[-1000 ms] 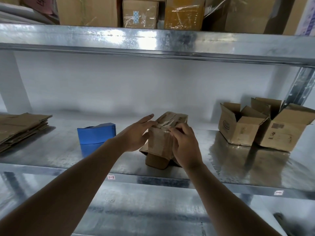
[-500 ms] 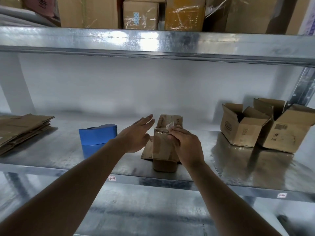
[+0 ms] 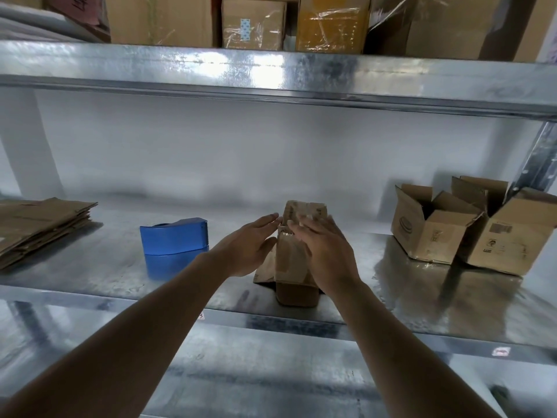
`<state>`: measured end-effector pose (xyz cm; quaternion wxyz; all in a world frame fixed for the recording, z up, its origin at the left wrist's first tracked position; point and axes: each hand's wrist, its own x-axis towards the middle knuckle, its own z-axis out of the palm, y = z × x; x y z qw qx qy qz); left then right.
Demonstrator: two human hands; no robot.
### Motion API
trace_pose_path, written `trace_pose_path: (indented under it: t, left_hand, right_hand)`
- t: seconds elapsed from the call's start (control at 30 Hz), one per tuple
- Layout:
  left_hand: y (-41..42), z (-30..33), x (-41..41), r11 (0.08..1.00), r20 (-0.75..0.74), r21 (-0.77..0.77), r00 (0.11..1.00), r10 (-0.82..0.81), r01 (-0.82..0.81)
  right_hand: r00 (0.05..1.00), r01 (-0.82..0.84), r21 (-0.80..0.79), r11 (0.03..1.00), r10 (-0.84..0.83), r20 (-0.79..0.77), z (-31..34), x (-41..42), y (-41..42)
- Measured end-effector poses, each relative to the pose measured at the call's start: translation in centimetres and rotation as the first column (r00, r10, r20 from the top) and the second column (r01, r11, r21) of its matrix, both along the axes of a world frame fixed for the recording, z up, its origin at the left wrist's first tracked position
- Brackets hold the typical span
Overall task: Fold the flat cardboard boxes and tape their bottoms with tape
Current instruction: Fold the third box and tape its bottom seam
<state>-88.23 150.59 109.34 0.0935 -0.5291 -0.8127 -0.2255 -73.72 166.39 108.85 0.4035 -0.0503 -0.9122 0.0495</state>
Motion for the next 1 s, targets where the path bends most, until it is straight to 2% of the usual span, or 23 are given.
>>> trace_pose_path:
  t: [0.1,0.2,0.43,0.5,0.57,0.77,0.9,1.0]
  left_hand:
    - [-0.2,-0.2,-0.1,0.999,0.016,-0.024,0.999,0.028,-0.027]
    - [-0.7,-0.1,-0.1,0.999,0.022,-0.007,0.999,0.036,-0.035]
    - [-0.3,0.2,0.9,0.997,-0.041,0.02,0.996,-0.077,0.078]
    - [-0.2,0.2,0.7,0.996,-0.028,0.01,0.995,-0.093,0.094]
    - [-0.2,0.3,0.6,0.996,-0.015,-0.015,0.996,-0.09,0.089]
    - [0.4,0.0,0.7,0.996,-0.018,0.034,0.996,-0.087,0.087]
    - [0.7,-0.2,0.3,0.996,-0.022,0.028,0.996,-0.088,0.089]
    - [0.7,-0.2,0.3,0.996,-0.013,0.018,0.996,-0.089,0.089]
  right_hand:
    - [0.998,0.004,-0.002,1.0,-0.003,0.069,-0.2,-0.4,0.2]
    - [0.998,0.016,-0.03,0.999,-0.014,0.069,-0.3,-0.4,0.1]
    - [0.996,-0.037,-0.052,0.998,0.041,0.074,-0.9,-0.3,0.6]
    - [0.993,-0.071,-0.106,0.992,0.081,0.091,-0.8,0.0,0.9]
    - [0.99,-0.125,-0.149,0.981,0.132,0.041,-1.1,0.3,1.3]
    - [0.996,-0.086,-0.378,0.922,0.083,-0.025,-2.9,1.4,2.5]
    - [0.997,-0.074,-0.403,0.912,0.057,-0.055,-2.8,1.3,2.4]
    - [0.994,-0.104,-0.485,0.868,0.086,-0.061,-2.8,1.2,2.0]
